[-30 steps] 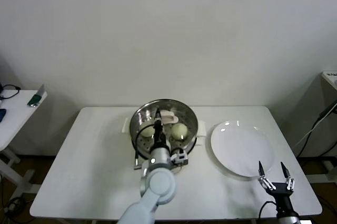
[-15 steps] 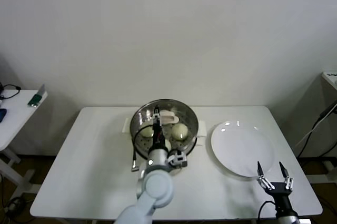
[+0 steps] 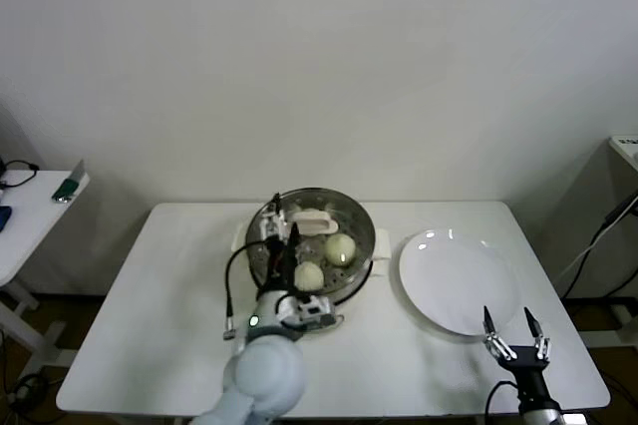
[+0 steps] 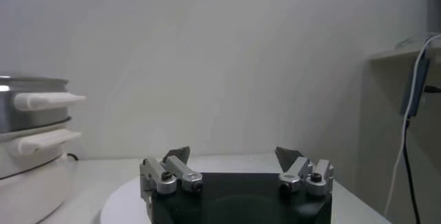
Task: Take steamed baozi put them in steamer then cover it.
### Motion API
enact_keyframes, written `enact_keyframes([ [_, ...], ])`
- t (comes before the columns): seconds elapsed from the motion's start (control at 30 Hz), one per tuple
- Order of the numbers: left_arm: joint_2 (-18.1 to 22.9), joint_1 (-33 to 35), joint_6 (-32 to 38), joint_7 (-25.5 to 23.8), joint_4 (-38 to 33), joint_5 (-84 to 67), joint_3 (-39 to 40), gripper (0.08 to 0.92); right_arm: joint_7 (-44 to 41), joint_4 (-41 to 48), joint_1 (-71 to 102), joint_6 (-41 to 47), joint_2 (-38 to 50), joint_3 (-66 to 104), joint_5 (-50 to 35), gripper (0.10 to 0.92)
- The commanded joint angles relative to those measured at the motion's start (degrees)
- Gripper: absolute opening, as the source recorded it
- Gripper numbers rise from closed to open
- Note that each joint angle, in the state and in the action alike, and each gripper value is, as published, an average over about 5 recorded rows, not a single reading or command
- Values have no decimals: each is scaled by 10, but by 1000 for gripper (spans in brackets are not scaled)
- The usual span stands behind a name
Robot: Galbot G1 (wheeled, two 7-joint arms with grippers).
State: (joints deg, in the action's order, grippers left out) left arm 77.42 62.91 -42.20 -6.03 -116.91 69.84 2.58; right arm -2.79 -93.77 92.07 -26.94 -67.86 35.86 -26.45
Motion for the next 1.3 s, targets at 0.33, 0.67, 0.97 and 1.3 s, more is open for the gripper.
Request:
enact_keyframes([
  [0.33,-100,227,454,132,0,-864,-473,823,19,-21,-4,11,0,0,28,823],
  [0.67,-83,300,581,98,99,-921,-438,823,16,8,-21,1,4,-10,24,823],
  [0.97,-68,319,597,88,106,-910,-427,823,16,16,-23,1,5,-17,24,823],
  [1.3,-68,324,602,68,109,-902,-422,823,16,18,-23,0,3,-21,24,823],
])
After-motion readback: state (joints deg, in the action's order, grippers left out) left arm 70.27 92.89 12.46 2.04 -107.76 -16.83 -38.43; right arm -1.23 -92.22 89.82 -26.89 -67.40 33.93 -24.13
